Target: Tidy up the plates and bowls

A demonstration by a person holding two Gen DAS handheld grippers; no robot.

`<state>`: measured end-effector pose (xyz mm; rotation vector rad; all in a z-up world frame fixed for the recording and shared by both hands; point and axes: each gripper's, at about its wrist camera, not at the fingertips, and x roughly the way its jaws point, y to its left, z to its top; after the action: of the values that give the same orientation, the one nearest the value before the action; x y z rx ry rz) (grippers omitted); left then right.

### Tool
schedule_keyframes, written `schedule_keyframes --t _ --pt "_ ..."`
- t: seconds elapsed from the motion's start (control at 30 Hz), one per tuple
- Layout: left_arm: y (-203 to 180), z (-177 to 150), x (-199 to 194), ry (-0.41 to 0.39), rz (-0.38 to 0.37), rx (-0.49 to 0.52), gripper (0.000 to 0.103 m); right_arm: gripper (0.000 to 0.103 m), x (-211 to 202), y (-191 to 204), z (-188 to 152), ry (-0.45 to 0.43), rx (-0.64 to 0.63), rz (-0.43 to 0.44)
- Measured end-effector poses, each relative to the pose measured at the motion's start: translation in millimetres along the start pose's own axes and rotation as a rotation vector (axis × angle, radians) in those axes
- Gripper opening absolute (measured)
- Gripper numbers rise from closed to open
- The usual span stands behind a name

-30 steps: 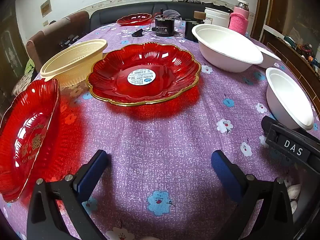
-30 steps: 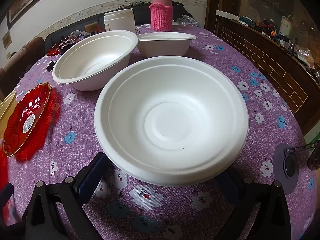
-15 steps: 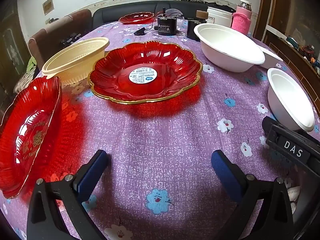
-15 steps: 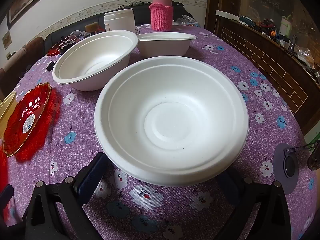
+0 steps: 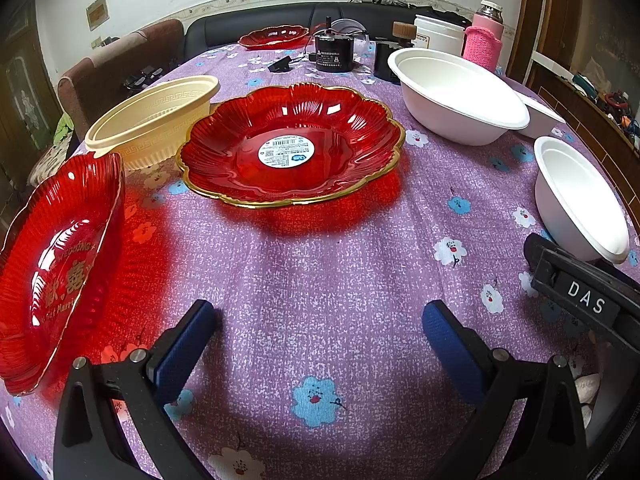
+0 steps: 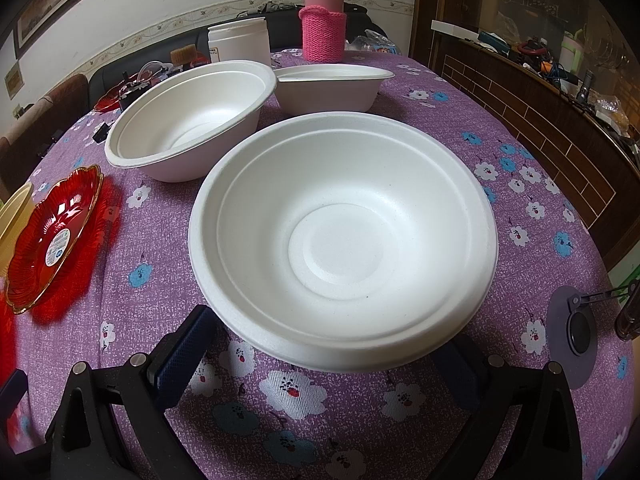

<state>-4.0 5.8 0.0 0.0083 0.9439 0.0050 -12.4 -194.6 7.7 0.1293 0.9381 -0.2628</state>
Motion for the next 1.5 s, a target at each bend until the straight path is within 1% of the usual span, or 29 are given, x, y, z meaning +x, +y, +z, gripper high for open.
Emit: schedule_keyframes --t 0.43,0.6,0.67,0.77,0.9,0.93,0.97,1.03,1.1,1.17,1.3,1.33,1.4,1.43,1.5 --pt "-1 0 0 -0.001 0.001 0.000 0.103 0.102 0 -1 0 0.000 0.001 0.001" --pt "-1 2 1 0.011 -0.004 0.010 0.103 0.102 0 -1 0 0.002 -0.001 0.002" --pt "-2 1 1 0.039 -0.020 0.032 0.103 0.102 2 -4 0 0.022 -0.015 0.012" --pt "-2 -5 -4 0.037 -0.034 0.058 0.103 0.102 -2 -4 0 0.076 -0.029 0.020" --pt "-2 -7 -6 0.038 -0.026 0.064 0.103 0.102 -13 -3 -13 0.149 -0.076 0.048" --pt "-2 -7 -7 0.042 -0.026 0.062 0.103 0.102 -16 -3 -18 0.155 -0.088 0.050" --pt "-2 -9 -8 0.059 -0.032 0.052 0.103 0.102 -19 -6 -21 0.158 -0.074 0.053" --pt "-3 -13 -13 0.083 -0.053 0.058 0.103 0.102 -24 -9 -29 0.146 -0.083 0.052" --pt "-3 -17 -20 0.098 -0.117 0.058 0.103 0.102 -28 -9 -36 0.126 -0.080 0.052" --pt "-2 -23 -36 0.089 -0.177 0.057 0.103 0.102 -34 -9 -42 0.118 -0.078 0.058" --pt "10 -31 -85 -0.005 -0.257 0.078 0.103 0.102 -55 -8 -48 0.076 -0.064 0.082" --pt "18 -32 -102 -0.037 -0.288 0.078 0.103 0.102 -63 -7 -49 0.051 -0.066 0.081" --pt "33 -33 -124 -0.076 -0.328 0.074 0.103 0.102 -79 -4 -46 0.003 -0.073 0.089" --pt "47 -34 -139 -0.104 -0.352 0.066 0.103 0.102 -94 0 -46 -0.041 -0.080 0.102" --pt "68 -34 -157 -0.150 -0.359 0.054 0.103 0.102 -122 8 -46 -0.149 -0.090 0.108"
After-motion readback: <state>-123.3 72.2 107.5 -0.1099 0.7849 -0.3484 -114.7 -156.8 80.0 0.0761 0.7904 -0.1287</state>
